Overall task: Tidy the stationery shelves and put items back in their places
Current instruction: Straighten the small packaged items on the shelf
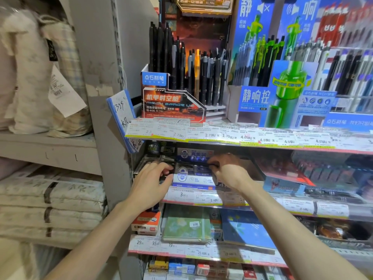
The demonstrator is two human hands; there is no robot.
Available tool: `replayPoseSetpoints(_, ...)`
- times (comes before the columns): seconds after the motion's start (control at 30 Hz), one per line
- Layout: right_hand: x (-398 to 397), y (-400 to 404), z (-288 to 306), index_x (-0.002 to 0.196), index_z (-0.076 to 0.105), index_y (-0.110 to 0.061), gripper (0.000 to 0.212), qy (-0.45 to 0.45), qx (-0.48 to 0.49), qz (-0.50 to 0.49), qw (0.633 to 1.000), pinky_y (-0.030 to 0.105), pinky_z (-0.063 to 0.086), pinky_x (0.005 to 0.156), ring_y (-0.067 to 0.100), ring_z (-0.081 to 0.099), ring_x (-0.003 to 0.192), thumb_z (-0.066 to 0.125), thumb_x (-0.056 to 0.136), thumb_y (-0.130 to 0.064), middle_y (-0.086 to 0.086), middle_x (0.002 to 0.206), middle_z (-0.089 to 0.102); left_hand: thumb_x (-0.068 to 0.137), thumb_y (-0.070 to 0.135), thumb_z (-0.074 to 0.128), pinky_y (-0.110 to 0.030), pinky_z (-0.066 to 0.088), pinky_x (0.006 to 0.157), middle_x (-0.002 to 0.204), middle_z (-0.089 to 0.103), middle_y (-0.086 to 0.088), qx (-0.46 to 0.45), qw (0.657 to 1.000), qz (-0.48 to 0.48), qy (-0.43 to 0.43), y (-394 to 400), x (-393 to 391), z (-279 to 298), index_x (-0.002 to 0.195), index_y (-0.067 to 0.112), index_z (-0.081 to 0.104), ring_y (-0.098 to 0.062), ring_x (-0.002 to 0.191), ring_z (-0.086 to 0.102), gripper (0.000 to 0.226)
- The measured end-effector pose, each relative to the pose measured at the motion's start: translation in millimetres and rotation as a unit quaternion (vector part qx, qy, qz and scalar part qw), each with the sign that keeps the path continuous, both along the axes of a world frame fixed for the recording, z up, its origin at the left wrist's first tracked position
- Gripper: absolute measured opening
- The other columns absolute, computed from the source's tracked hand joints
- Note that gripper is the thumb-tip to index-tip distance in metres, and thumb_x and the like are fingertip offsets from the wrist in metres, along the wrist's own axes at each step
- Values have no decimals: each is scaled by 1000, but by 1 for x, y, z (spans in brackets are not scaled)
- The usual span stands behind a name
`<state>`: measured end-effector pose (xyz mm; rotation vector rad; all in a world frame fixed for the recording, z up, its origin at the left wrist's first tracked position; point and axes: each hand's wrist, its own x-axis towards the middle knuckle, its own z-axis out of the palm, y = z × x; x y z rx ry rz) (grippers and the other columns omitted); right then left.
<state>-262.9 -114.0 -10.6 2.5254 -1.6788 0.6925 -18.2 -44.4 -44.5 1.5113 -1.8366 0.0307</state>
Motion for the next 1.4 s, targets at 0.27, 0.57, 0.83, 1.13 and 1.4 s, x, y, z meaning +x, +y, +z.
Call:
replayPoseSetpoints(0.27,-14,40,3,110,75,-29,20,-50,-70,25,996,36,57,85,13,70,96,63,93,-28,-11,108,75,94,42,57,-34,48,78,94,41,8,-12,1000,-22,6,7,1,11,137,29,46,-7,82,48,46)
replayPoseSetpoints(0.57,-33,90,12,105,75,-28,16,-110,-65,73,989,33,54,85,1,61,94,69,91,-24,-19,98,70,91,34,65,-26,48,69,93,52,24,-79,987,-140,-23,26,4,22,105,31,64,-5,77,57,14)
replayPoseSetpoints(0.83,-43,124,58,108,72,-27,16,-109,-105,131,980,13,46,75,-1,62,85,68,92,-25,-20,94,62,92,37,62,-29,50,68,90,59,15,-165,961,-223,9,53,-13,61,96,24,67,-10,80,61,15)
replayPoseSetpoints(1.13,-24,121,130,108,72,-22,17,-7,-251,142,958,39,55,73,18,65,84,67,92,-24,-7,93,66,92,32,65,-32,50,65,89,58,13,-215,952,-216,29,41,-19,136,95,22,67,-15,79,60,11)
replayPoseSetpoints(1.4,6,103,159,101,67,-22,10,20,-234,104,966,41,49,73,21,56,81,63,93,-27,-5,88,69,91,36,63,-27,48,77,98,61,13,-249,952,-178,23,21,-20,174,108,24,66,-6,90,59,21)
